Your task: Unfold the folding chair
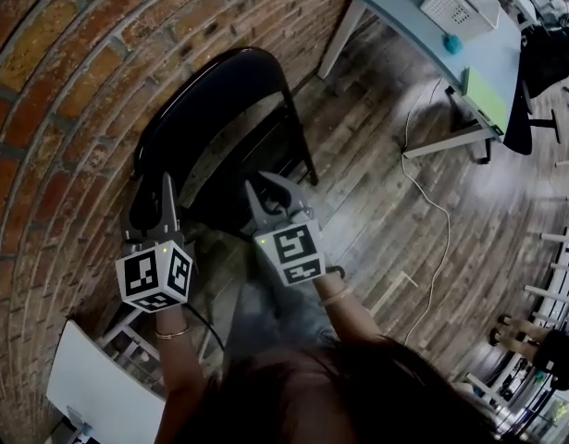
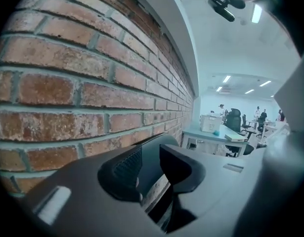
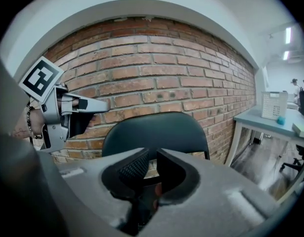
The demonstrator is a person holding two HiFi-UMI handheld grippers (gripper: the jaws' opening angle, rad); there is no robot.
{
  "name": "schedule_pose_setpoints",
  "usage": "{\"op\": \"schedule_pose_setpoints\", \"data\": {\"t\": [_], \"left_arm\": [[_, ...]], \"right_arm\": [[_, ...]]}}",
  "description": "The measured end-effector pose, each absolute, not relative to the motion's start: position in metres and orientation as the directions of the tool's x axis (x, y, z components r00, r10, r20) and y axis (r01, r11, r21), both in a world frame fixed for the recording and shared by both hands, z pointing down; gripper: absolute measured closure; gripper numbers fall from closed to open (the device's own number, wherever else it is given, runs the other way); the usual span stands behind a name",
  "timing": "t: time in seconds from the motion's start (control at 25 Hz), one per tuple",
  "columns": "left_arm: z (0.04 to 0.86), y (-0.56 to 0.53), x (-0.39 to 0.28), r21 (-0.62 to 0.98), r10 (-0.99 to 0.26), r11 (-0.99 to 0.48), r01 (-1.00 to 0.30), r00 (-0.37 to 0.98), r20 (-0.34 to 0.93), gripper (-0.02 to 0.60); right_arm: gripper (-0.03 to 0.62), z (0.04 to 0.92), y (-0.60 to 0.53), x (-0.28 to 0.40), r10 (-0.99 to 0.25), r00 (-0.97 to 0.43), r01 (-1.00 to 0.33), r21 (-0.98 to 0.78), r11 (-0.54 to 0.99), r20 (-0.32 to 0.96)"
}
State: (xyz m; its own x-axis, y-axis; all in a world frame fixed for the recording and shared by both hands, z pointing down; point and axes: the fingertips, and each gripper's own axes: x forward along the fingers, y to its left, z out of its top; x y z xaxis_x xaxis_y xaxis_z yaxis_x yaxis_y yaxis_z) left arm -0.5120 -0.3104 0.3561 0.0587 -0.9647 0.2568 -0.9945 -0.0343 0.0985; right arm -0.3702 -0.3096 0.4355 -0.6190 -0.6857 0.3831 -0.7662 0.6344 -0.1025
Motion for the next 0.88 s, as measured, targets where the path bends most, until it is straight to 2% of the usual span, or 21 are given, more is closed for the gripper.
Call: {"op": "schedule_pose_setpoints", "data": {"t": [0.44,0.64,0.88], "left_arm": [[0.394,-0.321,-0.567,0.044,-0.950,0.054,-0.998,-0.038,0.309,0.373],[0.418,-0.325,-0.578,0.063,-0.928,0.019,-0.998,0.005,0.372,0.324],[0.444,-0.328,-0.586,0.095,-0.907,0.016,-0.995,0.025,0.421,0.319]], "right_arm": [[0.522,0.487,-0.339,-0.376,-0.647,-0.615,-0.771,-0.172,0.614,0.450],[0.520,0.502,-0.342,-0.376,-0.626,-0.620,-0.762,-0.174,0.623,0.474],[0.519,0.510,-0.344,-0.375,-0.608,-0.625,-0.754,-0.176,0.633,0.489]]}}
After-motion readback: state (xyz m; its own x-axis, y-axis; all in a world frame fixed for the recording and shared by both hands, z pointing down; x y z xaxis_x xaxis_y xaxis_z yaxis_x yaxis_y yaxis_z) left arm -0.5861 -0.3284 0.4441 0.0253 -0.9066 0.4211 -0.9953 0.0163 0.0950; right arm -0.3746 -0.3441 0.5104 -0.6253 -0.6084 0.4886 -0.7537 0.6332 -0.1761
